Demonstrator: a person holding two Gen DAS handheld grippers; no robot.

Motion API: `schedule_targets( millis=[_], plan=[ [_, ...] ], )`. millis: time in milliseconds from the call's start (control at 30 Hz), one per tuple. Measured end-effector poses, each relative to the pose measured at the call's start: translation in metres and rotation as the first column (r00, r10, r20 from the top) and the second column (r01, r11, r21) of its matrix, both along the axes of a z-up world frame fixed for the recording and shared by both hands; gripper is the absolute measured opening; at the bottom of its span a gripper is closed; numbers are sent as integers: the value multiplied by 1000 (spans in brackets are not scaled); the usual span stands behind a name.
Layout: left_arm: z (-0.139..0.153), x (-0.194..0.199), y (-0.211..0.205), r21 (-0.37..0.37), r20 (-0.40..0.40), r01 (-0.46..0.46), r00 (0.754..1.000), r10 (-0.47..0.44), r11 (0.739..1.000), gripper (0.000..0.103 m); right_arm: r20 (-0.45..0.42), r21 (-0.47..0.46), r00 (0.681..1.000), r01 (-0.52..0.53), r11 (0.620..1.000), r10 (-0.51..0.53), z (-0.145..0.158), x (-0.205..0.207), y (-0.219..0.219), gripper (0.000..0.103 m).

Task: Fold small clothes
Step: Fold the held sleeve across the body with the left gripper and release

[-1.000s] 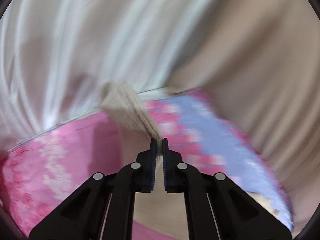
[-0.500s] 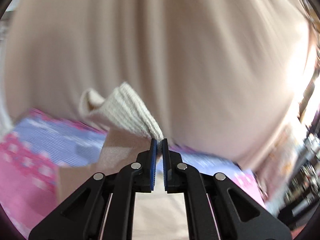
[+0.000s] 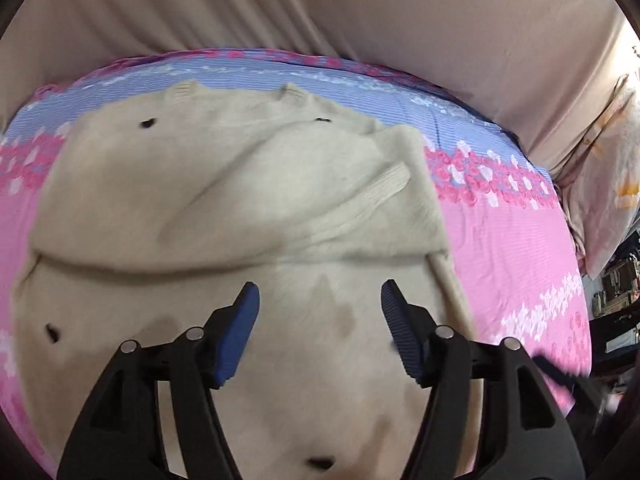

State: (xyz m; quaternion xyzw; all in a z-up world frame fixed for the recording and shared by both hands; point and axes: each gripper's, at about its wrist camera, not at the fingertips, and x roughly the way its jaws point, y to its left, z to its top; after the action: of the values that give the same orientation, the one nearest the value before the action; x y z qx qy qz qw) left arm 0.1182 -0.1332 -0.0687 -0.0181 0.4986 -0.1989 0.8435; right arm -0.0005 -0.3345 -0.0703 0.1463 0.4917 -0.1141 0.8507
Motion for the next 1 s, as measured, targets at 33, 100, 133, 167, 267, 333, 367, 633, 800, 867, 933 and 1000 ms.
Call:
schedule_targets(
  millis=[33, 100, 133, 167, 267, 333, 367, 633, 800, 867, 933, 1000],
  plan=[
    [5, -8, 7, 20, 12, -6, 1000, 6, 1000, 62, 9, 4, 1000, -18, 1000, 18, 2, 14, -1, 62],
    [13, -24, 19, 60, 43, -22, 999, 20, 998, 64, 32, 29, 998, -47, 998, 46, 7, 42, -5, 63],
    [16, -28, 33, 68, 47, -45, 998, 42, 997, 69, 49, 57, 997, -65, 996, 62, 8, 64, -7, 65],
    [18, -30, 47, 65, 41, -70, 997, 67, 995, 70, 56, 73, 996, -76, 994, 72, 9, 81, -9, 66],
    [31, -38, 79, 44, 41, -159, 987, 157, 986, 70, 49, 134, 996, -86, 987, 80, 1, 139, -13, 67],
    [36, -39, 94, 52, 61, -209, 977, 206, 976, 71, 21, 182, 998, -64, 981, 61, -12, 174, -16, 67],
    [38, -40, 102, 58, 75, -234, 970, 229, 971, 71, 7, 195, 999, -52, 980, 52, -18, 186, -17, 67],
    [36, -23, 140, 57, 86, -374, 926, 369, 926, 76, 115, 359, 993, -33, 933, -9, -3, 222, -7, 9],
    [27, 3, 150, 29, 45, -393, 919, 392, 919, 76, 317, 219, 948, -104, 970, 30, 69, 179, -4, 9],
    [22, 13, 150, 24, 32, -392, 920, 391, 920, 76, 161, 132, 986, -50, 990, 28, 22, 174, -17, 10],
    [17, 25, 150, -2, -4, -389, 921, 389, 921, 76, -42, 77, 999, -2, 997, 5, -33, 171, -29, 10],
    [14, 38, 151, -24, -45, -390, 920, 389, 920, 76, -16, 174, 999, 40, 984, -38, -40, 154, -41, 12]
  ],
)
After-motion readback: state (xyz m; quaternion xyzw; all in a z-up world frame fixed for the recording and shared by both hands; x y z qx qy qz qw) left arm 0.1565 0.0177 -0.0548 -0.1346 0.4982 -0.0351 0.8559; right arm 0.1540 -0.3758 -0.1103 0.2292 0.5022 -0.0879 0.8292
